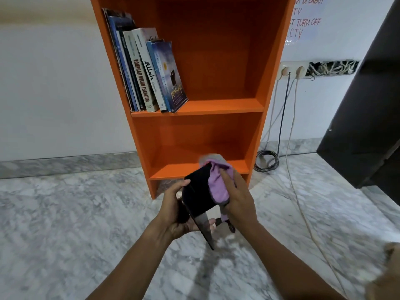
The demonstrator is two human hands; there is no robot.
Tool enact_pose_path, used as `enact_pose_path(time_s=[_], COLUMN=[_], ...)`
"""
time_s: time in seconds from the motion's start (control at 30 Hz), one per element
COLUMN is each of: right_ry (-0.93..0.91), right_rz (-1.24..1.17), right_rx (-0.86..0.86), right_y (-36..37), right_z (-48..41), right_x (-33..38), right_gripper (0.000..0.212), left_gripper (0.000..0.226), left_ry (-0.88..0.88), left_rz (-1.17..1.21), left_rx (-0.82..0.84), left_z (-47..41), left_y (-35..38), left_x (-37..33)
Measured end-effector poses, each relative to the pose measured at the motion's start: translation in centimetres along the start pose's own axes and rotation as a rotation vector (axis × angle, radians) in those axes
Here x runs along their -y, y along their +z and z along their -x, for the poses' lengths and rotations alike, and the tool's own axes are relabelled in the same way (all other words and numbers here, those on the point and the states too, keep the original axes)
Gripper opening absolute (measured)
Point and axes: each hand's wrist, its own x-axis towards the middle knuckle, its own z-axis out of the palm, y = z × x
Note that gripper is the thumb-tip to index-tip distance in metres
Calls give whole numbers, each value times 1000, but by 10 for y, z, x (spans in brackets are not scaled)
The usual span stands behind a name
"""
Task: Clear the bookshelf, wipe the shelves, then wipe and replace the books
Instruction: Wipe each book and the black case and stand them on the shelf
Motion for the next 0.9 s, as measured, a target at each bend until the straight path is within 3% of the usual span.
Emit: enact_pose_path(time_s=[0.1, 0.17, 0.27, 0.37, 0.5, 0.57, 0.67, 0.8, 0.9], right_ry=[185, 282, 541, 640, 455, 327, 327, 245, 149], right_rz=[-213, -381, -575, -563, -654, -662, -770, -796, -597], right_rx=[104, 98, 69, -33, -177, -25, 339, 370, 307], right_y=[0, 3, 1, -8, -19, -13, -5, -1, 2], right_z=[7, 11, 10, 5, -13, -21, -25, -20, -16], right_x=[-2, -8, -7, 8, 51, 73, 111, 118, 101], right_gripper=[84, 66, 29, 32, 41, 56, 72, 45, 39], left_gripper=[62, 58, 49, 56, 49, 49, 53, 50, 55], left_ry=[7, 36, 87, 157, 254, 289, 297, 311, 285], left_rz=[34, 115, 206, 165, 111, 157, 156, 113, 130], left_rx=[-64, -75, 66, 88, 18, 86, 124, 110, 111], left_z=[-1, 0, 3, 5, 6, 7, 11, 9, 12], left_y=[-2, -1, 1, 2, -1, -2, 5, -1, -8], left_x=[-3, -4, -9, -15, -16, -12, -5, -1, 1])
